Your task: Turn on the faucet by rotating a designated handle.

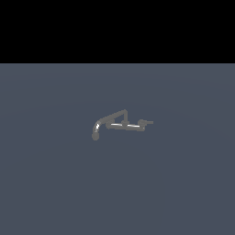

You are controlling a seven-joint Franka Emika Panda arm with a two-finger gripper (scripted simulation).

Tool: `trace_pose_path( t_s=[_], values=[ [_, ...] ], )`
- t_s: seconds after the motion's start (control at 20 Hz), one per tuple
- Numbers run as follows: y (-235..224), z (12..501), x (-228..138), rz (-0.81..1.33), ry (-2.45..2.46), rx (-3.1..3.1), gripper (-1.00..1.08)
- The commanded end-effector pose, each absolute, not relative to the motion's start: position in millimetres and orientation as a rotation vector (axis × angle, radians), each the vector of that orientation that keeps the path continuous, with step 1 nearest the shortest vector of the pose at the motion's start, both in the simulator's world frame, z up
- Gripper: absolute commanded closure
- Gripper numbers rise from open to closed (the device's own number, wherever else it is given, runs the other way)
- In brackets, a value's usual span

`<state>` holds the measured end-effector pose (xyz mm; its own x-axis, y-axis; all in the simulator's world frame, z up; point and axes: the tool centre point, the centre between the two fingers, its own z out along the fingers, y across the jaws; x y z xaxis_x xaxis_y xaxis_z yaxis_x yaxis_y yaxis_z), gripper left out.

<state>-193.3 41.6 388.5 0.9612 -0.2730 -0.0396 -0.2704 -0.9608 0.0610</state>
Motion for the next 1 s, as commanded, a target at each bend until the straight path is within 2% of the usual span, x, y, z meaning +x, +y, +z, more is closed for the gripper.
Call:
trace_pose_path(
  t_s=[0.0, 0.95],
  values=[
    [44, 373, -179, -0.071, -0.523, 3.044, 1.08],
    [32, 263, -71, -0.052, -1.248, 2.848, 1.08]
  ],
)
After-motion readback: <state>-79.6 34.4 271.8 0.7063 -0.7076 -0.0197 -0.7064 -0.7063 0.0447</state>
